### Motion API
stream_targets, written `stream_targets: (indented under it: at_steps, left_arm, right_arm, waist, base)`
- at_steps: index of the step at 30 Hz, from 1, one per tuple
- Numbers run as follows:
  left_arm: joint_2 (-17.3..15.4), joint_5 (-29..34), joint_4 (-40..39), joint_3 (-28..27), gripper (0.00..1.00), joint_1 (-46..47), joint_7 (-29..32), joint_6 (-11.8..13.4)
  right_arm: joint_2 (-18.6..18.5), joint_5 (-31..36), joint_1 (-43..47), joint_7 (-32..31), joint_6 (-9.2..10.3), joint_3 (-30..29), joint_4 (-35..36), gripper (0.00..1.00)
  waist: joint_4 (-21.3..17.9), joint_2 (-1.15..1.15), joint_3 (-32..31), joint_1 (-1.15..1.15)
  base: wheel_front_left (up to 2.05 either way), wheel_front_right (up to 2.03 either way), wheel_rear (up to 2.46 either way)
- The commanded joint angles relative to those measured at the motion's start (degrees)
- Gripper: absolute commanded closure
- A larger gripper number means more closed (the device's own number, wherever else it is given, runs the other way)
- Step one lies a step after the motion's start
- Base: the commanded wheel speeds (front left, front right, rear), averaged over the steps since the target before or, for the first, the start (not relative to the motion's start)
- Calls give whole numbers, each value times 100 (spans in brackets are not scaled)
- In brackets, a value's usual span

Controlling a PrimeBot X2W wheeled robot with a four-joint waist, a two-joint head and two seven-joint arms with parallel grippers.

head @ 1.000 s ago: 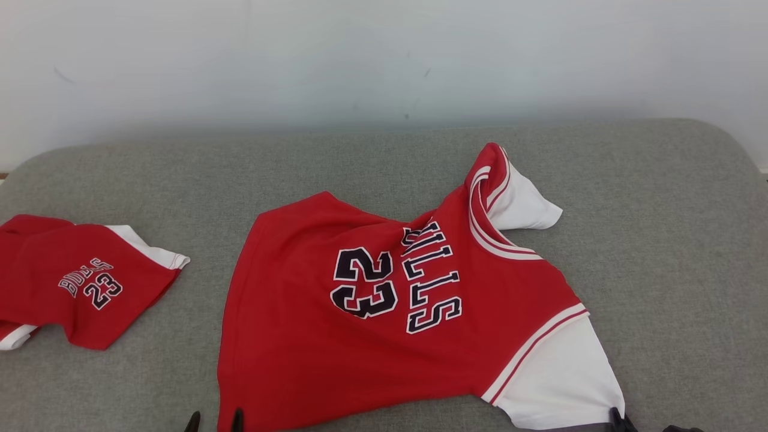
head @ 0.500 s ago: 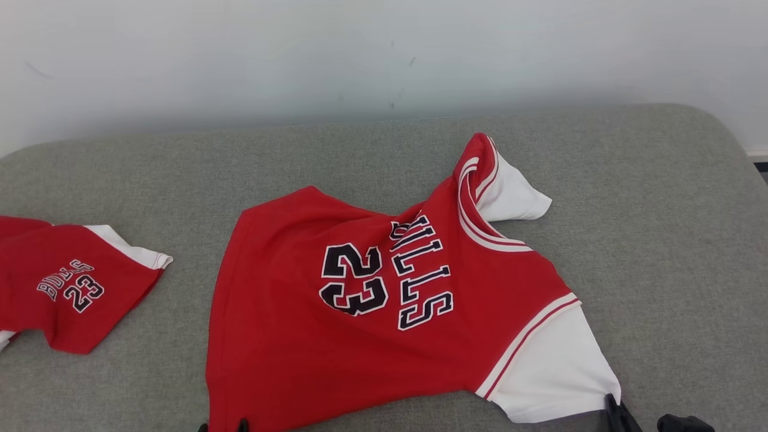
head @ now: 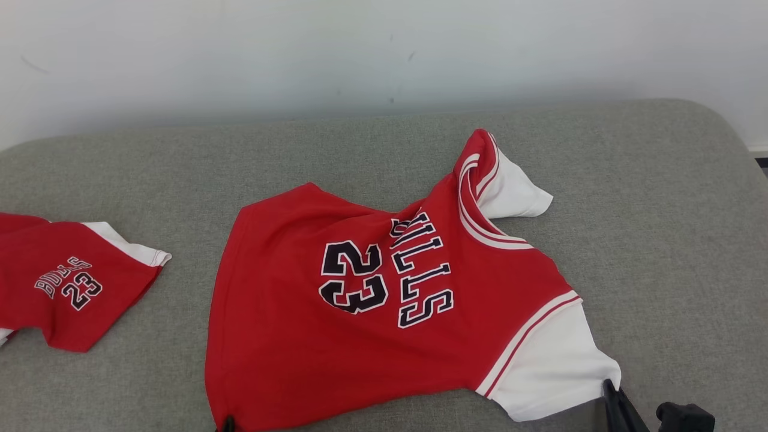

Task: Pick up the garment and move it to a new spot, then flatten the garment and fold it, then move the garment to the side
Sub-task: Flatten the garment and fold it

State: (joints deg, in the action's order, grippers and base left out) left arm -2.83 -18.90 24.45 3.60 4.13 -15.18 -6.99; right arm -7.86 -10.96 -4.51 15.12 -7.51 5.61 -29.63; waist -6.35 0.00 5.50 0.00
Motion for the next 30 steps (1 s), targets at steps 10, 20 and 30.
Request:
stream_targets:
  at_steps: [10, 20, 30]
  left_arm:
    - [-147, 367, -1239, -265, 100, 399, -2, -42]
    - [-1219, 321, -1289, 354, 100, 1706, -1, -44]
    - [-2414, -371, -275, 1876, 100, 4277, 114, -44]
  right_arm:
    - [94, -254, -372, 0, 3, 94, 819, 100]
    - [-376, -344, -1781, 0, 3, 442, 1341, 100]
    - [-1097, -266, -3960, 0, 3, 831, 1155, 100]
  waist:
    - [112, 0, -176, 0]
    - [221, 0, -389, 0]
    - [308, 0, -147, 0]
  base:
    - [0, 0, 0]
    - [0, 0, 0]
    - [0, 0, 0]
